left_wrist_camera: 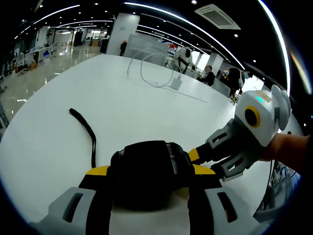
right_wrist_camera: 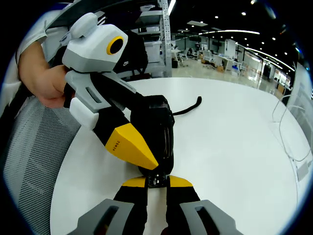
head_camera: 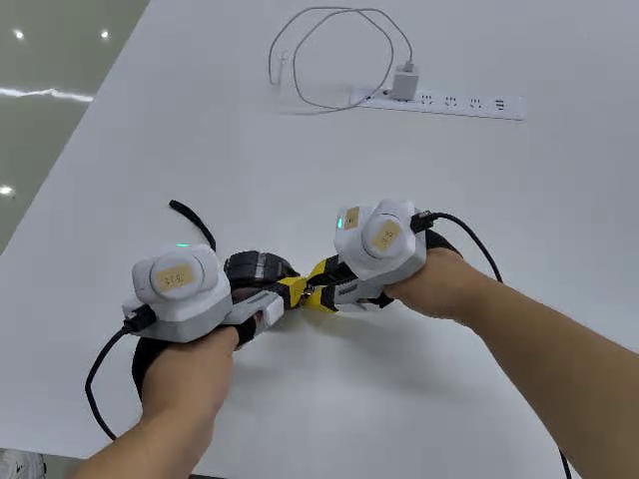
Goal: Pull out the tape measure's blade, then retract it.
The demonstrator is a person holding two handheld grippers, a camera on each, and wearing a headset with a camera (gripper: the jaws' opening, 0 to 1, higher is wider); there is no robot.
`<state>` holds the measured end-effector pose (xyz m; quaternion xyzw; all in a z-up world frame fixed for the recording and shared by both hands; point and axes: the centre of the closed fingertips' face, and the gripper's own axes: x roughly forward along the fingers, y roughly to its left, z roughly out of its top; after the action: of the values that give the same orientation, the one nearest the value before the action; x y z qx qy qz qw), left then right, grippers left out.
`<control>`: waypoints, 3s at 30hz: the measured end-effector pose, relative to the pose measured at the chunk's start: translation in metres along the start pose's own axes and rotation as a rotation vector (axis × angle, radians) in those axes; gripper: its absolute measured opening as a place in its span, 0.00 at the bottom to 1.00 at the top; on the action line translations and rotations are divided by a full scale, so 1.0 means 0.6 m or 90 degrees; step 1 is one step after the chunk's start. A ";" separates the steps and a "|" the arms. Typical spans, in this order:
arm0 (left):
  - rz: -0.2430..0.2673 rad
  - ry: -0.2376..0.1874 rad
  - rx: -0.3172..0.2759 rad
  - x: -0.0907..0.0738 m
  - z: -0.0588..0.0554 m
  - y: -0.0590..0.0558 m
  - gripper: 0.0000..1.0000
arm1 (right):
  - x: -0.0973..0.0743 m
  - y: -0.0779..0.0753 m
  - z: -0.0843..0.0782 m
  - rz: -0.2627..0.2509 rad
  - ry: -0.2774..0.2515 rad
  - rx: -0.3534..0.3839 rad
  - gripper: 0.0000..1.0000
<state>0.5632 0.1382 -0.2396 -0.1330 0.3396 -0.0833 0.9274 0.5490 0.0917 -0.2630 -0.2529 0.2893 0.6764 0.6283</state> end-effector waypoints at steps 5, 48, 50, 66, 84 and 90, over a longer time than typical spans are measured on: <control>0.000 0.000 0.001 0.001 0.000 0.000 0.59 | 0.002 -0.001 0.001 0.001 -0.003 0.000 0.10; -0.020 -0.016 -0.020 0.002 0.004 -0.002 0.62 | -0.002 0.001 -0.001 -0.008 0.000 0.024 0.19; -0.023 -0.016 -0.010 0.002 0.004 -0.003 0.62 | -0.005 0.000 -0.001 -0.010 -0.003 0.030 0.20; -0.032 -0.015 0.020 0.001 0.007 0.000 0.65 | -0.014 -0.002 0.004 -0.021 -0.023 0.045 0.24; -0.053 -0.022 0.052 -0.016 0.021 -0.005 0.67 | -0.025 -0.001 0.010 -0.037 -0.052 0.077 0.29; -0.066 -0.028 0.068 -0.022 0.027 -0.004 0.67 | -0.035 -0.002 0.011 -0.051 -0.065 0.089 0.30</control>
<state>0.5636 0.1421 -0.2192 -0.1028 0.3066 -0.1461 0.9349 0.5522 0.0815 -0.2436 -0.1852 0.2931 0.6409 0.6849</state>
